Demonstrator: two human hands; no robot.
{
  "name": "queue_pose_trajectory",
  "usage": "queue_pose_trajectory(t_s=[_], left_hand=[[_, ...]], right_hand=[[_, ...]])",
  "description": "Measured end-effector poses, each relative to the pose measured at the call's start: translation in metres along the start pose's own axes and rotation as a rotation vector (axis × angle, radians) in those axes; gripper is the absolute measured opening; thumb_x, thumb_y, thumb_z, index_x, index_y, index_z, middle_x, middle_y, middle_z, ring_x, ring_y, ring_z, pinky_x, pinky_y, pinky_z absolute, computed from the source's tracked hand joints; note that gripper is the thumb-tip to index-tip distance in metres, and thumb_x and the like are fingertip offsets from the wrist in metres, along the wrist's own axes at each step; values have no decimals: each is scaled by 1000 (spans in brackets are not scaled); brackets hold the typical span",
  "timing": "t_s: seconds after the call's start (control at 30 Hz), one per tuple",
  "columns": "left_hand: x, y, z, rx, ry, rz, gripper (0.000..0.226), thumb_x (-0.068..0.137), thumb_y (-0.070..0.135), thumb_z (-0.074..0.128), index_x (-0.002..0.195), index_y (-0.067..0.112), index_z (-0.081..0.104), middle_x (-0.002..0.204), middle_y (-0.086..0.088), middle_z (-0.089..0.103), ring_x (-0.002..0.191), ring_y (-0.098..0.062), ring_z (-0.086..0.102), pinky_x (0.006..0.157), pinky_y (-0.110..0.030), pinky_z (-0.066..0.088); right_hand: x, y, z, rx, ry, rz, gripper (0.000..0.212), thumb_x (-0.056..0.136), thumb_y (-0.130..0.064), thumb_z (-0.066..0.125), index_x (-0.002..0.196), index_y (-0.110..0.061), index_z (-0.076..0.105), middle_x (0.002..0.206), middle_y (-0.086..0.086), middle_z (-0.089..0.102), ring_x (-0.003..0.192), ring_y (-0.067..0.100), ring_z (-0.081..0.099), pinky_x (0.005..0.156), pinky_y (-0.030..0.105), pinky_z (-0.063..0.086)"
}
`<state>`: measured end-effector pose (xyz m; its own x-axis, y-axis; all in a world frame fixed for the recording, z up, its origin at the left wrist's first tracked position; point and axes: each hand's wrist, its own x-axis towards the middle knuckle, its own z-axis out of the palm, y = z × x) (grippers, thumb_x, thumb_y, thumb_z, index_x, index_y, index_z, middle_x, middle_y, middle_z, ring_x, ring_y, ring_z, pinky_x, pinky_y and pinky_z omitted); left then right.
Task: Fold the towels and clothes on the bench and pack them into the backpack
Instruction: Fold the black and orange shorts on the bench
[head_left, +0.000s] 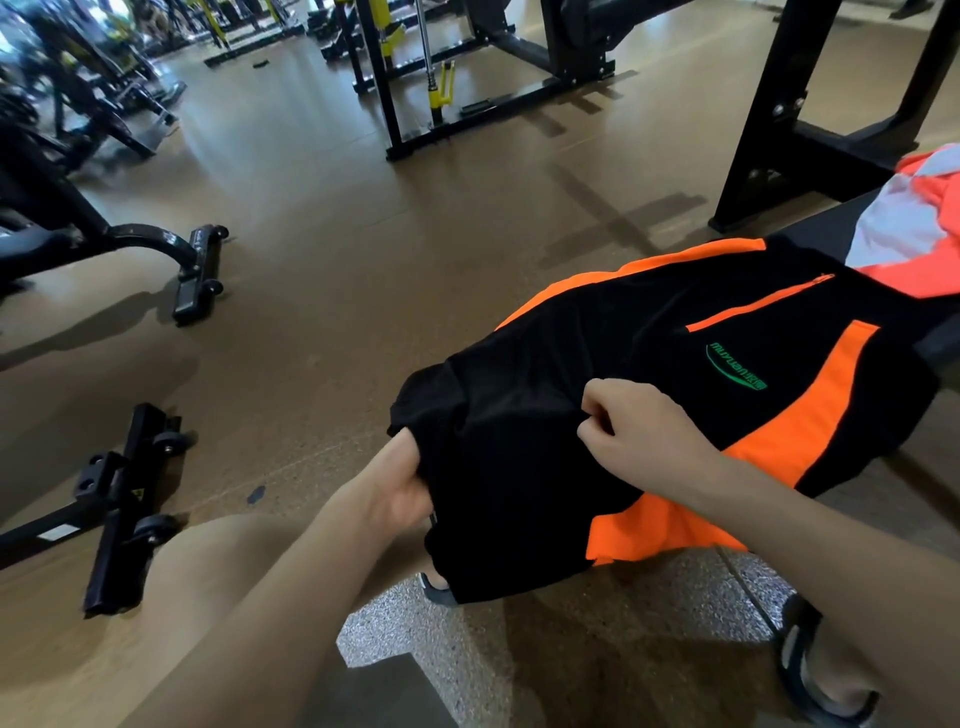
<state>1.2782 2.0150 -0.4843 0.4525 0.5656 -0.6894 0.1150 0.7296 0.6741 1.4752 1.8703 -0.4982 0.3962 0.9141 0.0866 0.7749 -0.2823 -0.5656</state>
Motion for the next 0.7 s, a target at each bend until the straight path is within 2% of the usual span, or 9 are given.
queue_pose_trajectory(t_s=[0.1, 0.17, 0.27, 0.4, 0.5, 0.53, 0.6, 0.63, 0.7], left_hand=[[-2, -2, 2, -35, 30, -22, 30, 101, 33, 57, 113, 10, 73, 105, -10, 78, 97, -25, 71, 74, -37, 55], [-4, -5, 1, -42, 37, -28, 27, 99, 30, 60, 113, 11, 73, 111, -10, 76, 98, -25, 71, 75, -37, 55], [-13, -6, -4, 24, 111, -17, 16, 100, 20, 62, 109, 11, 71, 100, -8, 78, 93, -22, 70, 71, -34, 54], [-17, 5, -34, 125, 378, 275, 16, 99, 5, 56, 111, 3, 65, 101, -14, 71, 82, -19, 65, 69, -30, 54], [-24, 12, -52, 257, 543, 474, 3, 101, 10, 53, 103, 11, 55, 103, -13, 65, 85, -20, 65, 81, -37, 57], [-23, 10, -54, 322, 545, 442, 6, 103, 18, 52, 107, 13, 51, 107, -12, 63, 91, -21, 65, 85, -39, 57], [-18, 5, -54, 399, 459, 255, 31, 103, 36, 54, 119, 15, 39, 115, -11, 57, 103, -25, 65, 94, -41, 56], [-16, 3, -52, 362, 399, 176, 41, 101, 39, 58, 124, 15, 34, 117, -12, 56, 107, -27, 66, 95, -40, 56], [-11, -3, -44, 233, 277, 106, 52, 97, 27, 67, 131, 6, 35, 122, -19, 59, 110, -29, 67, 90, -34, 57]], right_hand=[[-1, -2, 2, 1, -34, 2, 19, 89, -22, 52, 72, -24, 43, 71, -5, 51, 62, 10, 50, 53, 25, 30], [-1, -2, 2, -18, -39, 8, 20, 89, -22, 52, 71, -23, 42, 70, -4, 50, 61, 11, 49, 52, 26, 29], [-1, 0, 0, -20, -17, 16, 20, 89, -21, 52, 72, -23, 43, 70, -4, 50, 61, 12, 49, 53, 27, 30], [3, 4, -3, -14, 25, 37, 17, 88, -20, 51, 72, -24, 45, 69, -5, 51, 62, 14, 52, 52, 28, 31], [5, 8, -1, -43, 4, 59, 13, 87, -21, 52, 75, -24, 47, 73, -5, 54, 66, 15, 55, 53, 29, 34], [4, 9, 2, -59, -23, 47, 10, 86, -23, 53, 78, -24, 48, 76, -6, 54, 69, 16, 56, 55, 30, 36], [1, 8, 11, -106, -58, -9, 6, 88, -29, 55, 90, -25, 51, 86, -9, 53, 79, 15, 56, 61, 30, 41], [-1, 8, 16, -125, -63, -44, 12, 88, -33, 56, 98, -26, 53, 90, -10, 52, 84, 14, 56, 64, 30, 42], [-4, 6, 25, -139, -64, -88, 23, 90, -39, 57, 109, -26, 54, 96, -10, 52, 91, 13, 56, 68, 28, 44]])
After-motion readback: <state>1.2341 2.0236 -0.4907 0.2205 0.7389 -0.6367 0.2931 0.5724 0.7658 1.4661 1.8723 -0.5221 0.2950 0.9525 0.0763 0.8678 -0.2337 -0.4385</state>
